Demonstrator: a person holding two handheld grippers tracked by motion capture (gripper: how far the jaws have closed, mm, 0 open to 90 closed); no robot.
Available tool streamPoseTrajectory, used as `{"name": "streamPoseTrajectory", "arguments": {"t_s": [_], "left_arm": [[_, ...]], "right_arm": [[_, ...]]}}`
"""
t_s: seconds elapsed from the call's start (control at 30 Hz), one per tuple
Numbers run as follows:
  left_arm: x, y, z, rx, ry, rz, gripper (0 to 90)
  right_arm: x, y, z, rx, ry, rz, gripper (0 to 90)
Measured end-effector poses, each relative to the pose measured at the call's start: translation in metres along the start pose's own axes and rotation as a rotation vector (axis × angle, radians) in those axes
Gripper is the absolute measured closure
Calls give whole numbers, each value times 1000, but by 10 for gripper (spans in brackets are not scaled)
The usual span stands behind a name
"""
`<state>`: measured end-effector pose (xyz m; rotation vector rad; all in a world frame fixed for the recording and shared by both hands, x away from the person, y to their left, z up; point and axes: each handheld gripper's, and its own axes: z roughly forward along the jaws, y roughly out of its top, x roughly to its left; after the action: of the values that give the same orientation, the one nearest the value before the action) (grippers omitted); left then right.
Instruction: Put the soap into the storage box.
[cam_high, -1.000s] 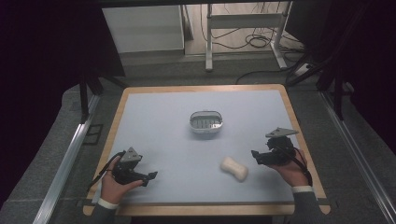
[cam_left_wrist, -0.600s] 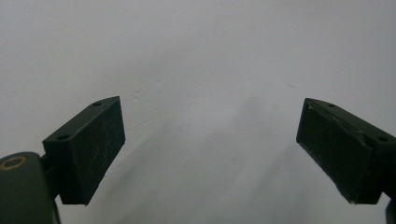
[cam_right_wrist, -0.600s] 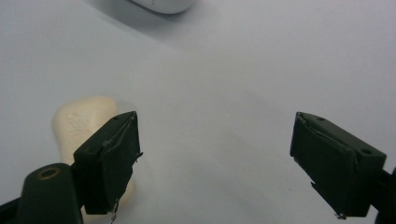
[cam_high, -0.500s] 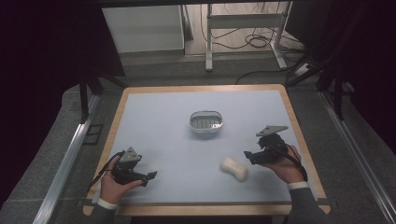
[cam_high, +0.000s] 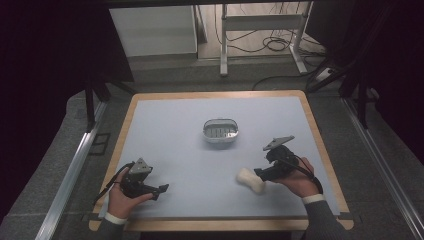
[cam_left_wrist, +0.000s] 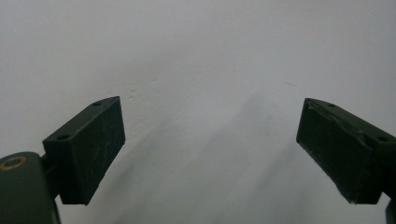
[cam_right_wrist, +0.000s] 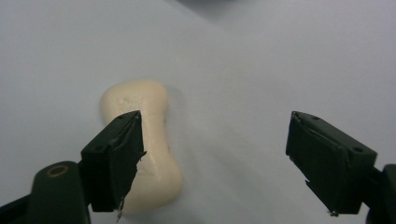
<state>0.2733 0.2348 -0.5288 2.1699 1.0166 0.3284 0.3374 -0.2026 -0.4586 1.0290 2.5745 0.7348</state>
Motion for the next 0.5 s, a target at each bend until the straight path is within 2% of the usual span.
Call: {"name": "streamPoseTrajectory", "arguments": {"t_s": [0.33, 0.5], "left_arm": [[-1, 0, 2, 6, -4, 4, 83], [-1, 0, 1, 1, -6, 3, 83]], "right_arm": [[18, 6, 5, 18, 41, -46, 213], [28, 10, 13, 59, 51, -68, 229]]}}
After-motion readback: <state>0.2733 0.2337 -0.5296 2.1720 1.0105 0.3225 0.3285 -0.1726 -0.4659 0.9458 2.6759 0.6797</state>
